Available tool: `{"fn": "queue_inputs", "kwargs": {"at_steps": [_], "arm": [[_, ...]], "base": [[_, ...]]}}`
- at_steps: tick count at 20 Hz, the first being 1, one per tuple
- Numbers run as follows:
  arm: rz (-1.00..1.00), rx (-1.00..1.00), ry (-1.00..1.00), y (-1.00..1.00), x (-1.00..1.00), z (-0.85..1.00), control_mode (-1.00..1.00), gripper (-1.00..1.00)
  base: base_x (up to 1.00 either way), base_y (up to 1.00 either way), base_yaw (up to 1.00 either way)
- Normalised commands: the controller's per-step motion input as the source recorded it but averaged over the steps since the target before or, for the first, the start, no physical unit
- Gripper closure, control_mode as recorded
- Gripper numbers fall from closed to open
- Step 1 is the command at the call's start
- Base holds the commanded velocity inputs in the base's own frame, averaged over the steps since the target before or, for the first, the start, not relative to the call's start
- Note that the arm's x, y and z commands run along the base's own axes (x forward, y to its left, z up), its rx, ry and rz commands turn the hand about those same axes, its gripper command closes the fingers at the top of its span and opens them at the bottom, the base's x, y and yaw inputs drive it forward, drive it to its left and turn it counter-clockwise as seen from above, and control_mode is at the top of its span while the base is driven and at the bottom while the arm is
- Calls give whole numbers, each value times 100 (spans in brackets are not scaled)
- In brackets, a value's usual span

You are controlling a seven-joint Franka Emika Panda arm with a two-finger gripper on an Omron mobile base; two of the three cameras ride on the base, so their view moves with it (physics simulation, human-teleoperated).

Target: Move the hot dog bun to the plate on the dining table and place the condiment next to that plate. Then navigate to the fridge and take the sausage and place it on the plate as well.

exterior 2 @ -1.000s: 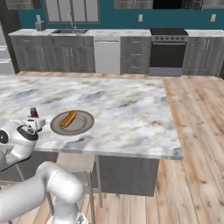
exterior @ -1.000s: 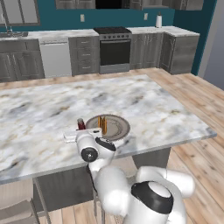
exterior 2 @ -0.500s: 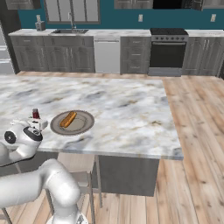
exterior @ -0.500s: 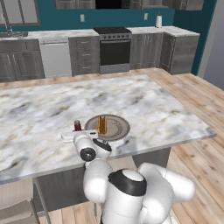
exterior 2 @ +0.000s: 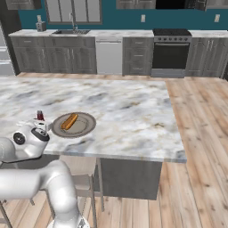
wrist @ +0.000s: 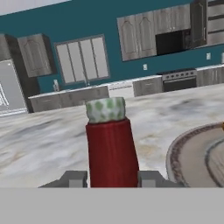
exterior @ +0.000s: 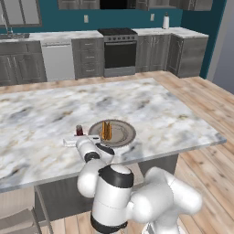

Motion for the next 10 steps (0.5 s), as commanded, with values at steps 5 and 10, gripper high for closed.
{"fn": "queue_inputs", "kwargs": {"at_steps": [5,10], "arm": [[0,2,0,20,34,-25,-100,100],[0,0,0,9,3,-30,-100,100]], "base": [[0,0,0],[0,0,0]]}}
